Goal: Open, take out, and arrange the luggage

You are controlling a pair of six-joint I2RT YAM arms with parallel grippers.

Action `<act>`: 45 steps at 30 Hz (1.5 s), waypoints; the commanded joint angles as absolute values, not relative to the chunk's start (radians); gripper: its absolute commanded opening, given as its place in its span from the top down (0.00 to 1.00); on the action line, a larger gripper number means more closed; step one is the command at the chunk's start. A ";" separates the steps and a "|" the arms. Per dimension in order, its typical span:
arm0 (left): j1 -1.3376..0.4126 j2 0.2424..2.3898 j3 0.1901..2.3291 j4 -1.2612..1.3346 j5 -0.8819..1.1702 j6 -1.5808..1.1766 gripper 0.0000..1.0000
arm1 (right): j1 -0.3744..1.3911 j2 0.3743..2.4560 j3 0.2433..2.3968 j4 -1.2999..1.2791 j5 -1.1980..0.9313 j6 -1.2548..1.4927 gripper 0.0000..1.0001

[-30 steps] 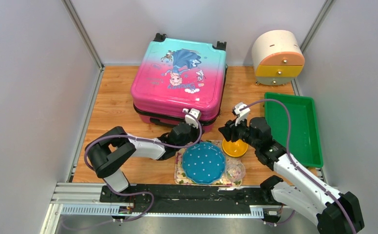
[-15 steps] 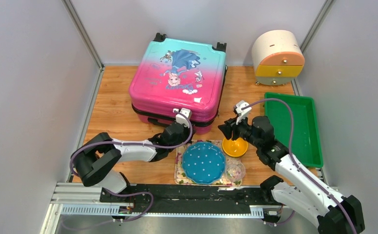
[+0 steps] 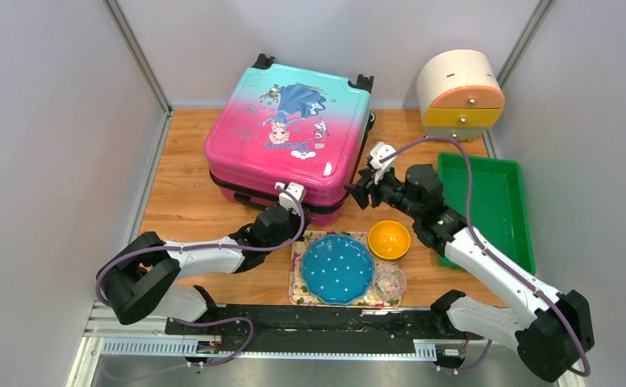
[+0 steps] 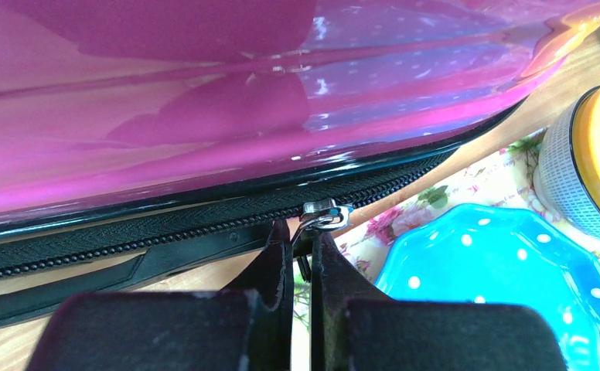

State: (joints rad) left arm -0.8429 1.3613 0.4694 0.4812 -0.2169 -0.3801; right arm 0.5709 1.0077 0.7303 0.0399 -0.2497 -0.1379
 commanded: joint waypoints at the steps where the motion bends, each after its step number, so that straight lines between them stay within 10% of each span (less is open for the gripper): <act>1: -0.799 1.315 0.462 0.465 -0.364 -0.256 1.00 | 0.636 1.074 0.880 0.075 -0.270 -0.251 0.40; 32: -0.796 1.028 0.494 0.005 -0.517 -0.331 1.00 | 0.690 1.353 1.000 -0.092 -0.172 -0.331 0.61; 45: -0.723 1.012 0.495 -0.058 -0.463 -0.411 1.00 | 0.725 1.285 1.035 -0.028 -0.422 -0.296 0.33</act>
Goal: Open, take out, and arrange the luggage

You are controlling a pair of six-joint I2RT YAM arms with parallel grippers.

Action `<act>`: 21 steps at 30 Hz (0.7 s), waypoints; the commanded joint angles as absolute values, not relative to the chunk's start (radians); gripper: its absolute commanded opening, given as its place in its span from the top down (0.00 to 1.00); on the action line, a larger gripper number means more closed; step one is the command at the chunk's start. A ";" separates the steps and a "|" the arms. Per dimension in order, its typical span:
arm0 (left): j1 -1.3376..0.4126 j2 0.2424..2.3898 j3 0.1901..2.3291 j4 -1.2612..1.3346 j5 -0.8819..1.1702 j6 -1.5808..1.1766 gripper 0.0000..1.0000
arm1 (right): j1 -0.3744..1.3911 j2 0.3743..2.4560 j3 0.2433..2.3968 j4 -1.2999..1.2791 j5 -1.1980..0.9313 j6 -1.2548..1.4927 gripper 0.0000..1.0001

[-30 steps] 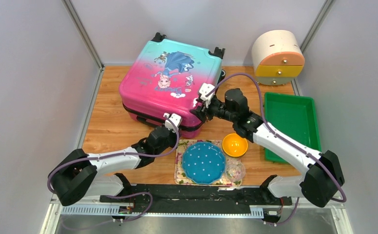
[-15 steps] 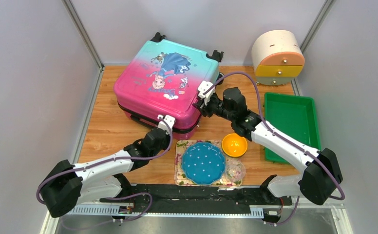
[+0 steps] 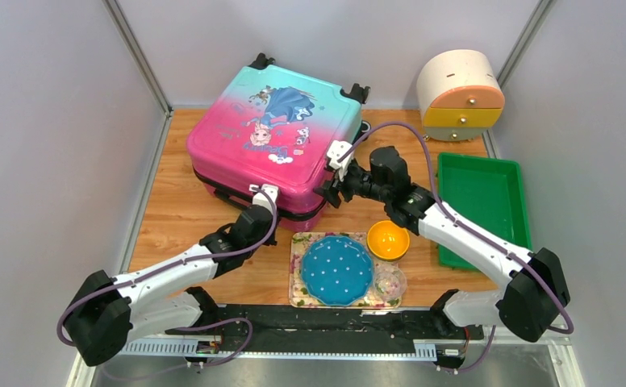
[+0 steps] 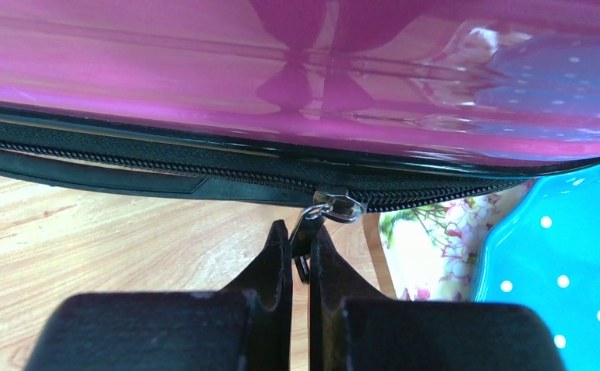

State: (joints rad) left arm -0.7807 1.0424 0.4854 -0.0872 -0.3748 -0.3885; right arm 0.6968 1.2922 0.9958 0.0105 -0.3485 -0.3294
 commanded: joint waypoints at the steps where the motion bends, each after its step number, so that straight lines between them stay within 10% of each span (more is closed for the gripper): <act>1: -0.723 1.012 0.492 -0.022 -0.456 -0.405 1.00 | 0.750 1.293 1.040 -0.022 -0.411 -0.292 0.33; 13: -0.721 1.031 0.480 0.068 -0.429 -0.370 1.00 | 0.862 1.420 1.086 0.028 -0.259 -0.439 0.34; 21: -0.660 0.964 0.457 -0.079 -0.477 -0.379 1.00 | 0.836 1.488 1.095 -0.132 -0.081 -0.523 0.56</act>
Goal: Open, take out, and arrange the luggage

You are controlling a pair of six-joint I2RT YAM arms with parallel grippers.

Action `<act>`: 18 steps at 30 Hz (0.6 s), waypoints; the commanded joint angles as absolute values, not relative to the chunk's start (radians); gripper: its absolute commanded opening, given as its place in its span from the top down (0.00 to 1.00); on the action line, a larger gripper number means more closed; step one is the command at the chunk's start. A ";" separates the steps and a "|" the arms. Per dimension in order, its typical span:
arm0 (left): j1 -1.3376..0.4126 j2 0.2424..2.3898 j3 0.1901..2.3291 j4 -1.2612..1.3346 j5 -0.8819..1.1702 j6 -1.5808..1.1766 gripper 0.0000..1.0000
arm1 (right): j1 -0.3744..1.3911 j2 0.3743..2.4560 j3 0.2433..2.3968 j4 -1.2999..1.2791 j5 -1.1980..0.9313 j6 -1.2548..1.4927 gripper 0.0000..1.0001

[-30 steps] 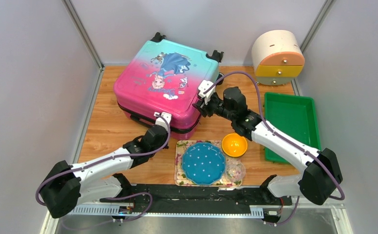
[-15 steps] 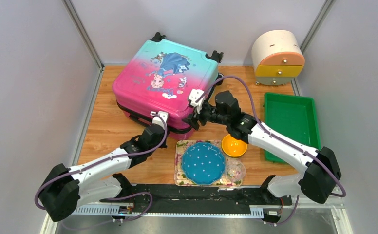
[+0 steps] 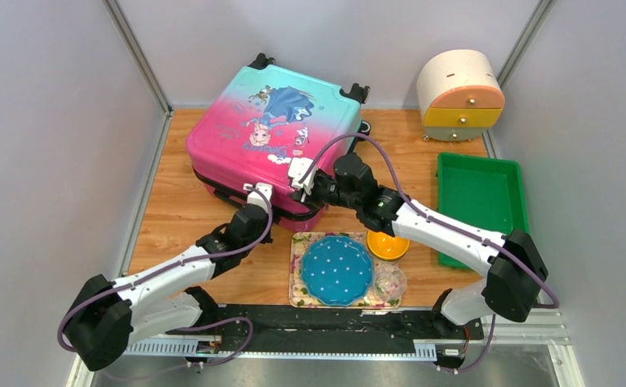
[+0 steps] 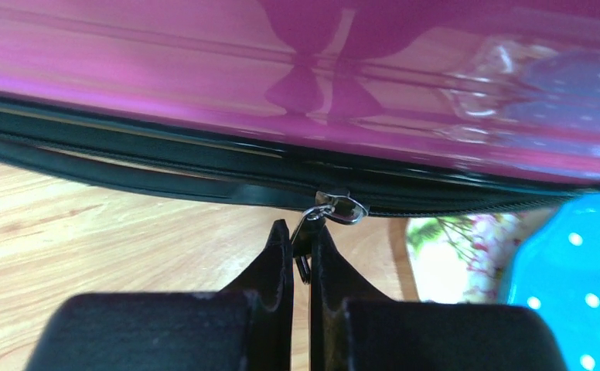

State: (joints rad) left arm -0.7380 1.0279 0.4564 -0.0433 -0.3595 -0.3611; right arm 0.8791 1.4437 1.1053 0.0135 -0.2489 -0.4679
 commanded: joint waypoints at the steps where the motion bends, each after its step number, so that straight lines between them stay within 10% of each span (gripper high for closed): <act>1: -0.644 0.954 0.442 -0.087 -0.474 -0.371 1.00 | 0.830 1.485 1.077 -0.140 -0.068 -0.522 0.58; 18: -0.121 0.911 0.325 0.222 -0.134 -0.103 1.00 | 0.690 1.471 1.034 -0.267 -0.003 -0.569 0.68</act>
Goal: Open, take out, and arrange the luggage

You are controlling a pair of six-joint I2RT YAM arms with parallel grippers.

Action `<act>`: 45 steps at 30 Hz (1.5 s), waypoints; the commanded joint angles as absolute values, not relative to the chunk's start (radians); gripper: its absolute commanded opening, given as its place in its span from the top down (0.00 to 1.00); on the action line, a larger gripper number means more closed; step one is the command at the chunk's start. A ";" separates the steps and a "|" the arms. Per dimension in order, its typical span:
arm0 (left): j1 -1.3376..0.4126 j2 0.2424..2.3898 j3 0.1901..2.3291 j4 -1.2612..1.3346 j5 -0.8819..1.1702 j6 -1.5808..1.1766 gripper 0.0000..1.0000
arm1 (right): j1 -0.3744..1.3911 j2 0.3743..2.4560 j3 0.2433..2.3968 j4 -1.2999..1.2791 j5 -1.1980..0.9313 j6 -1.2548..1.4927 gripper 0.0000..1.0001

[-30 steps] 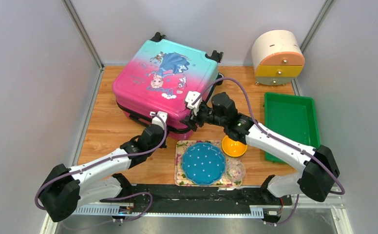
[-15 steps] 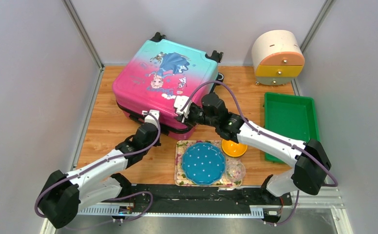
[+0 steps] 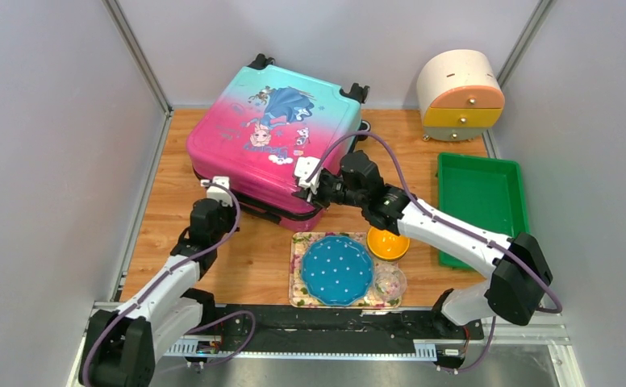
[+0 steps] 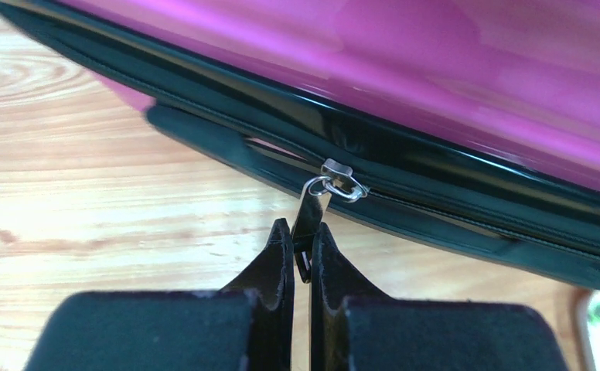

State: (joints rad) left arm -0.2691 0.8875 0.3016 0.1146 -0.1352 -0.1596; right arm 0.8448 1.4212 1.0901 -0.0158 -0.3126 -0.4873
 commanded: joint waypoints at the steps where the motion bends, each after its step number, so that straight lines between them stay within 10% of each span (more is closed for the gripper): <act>1: -0.062 0.923 0.334 0.227 -0.114 -0.098 1.00 | 0.686 1.471 1.034 -0.273 -0.002 -0.572 0.69; 18: 0.322 1.238 0.468 0.521 0.667 0.009 1.00 | 0.638 1.433 1.049 -0.311 -0.058 -0.543 0.58; 30: 0.291 1.223 0.451 0.522 0.612 -0.083 1.00 | 0.774 1.245 1.111 -0.310 -0.310 -0.477 0.43; 45: 0.290 1.172 0.397 0.522 0.515 -0.164 1.00 | 1.094 1.796 1.399 -0.026 -0.057 -0.402 0.51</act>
